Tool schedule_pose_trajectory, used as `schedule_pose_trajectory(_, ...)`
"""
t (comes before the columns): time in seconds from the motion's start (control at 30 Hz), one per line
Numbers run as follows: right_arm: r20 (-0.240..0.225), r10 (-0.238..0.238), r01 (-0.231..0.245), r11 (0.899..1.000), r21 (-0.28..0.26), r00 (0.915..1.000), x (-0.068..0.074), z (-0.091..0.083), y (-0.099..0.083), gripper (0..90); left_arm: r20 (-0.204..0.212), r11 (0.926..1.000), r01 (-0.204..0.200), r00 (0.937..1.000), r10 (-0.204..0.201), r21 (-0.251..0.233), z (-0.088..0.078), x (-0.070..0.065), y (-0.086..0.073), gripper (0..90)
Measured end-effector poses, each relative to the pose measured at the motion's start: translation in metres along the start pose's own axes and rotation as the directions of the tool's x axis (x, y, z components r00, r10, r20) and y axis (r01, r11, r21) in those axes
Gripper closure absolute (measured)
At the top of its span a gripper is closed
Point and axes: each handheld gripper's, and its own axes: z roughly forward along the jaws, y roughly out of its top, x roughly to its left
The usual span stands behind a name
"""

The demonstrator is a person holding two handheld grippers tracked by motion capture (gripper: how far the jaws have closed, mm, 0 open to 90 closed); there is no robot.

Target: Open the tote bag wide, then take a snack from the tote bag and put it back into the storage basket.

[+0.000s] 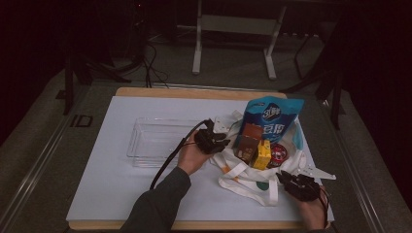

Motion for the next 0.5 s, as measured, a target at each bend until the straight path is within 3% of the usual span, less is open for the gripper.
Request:
schedule_pose_trajectory(0.23,-0.004,-0.003,0.003,1.000,-0.003,1.0000,0.000,0.000,-0.001,71.6,0.009,0.9983,-0.003,1.0000,0.003,-0.058,-0.013,-0.001,0.005,71.1)
schedule_pose_trajectory(0.5,0.001,-0.004,0.004,1.000,-0.005,1.0000,0.000,0.000,-0.001,71.6,0.028,0.9968,-0.028,0.9991,0.030,-0.075,-0.015,-0.009,0.007,74.5)
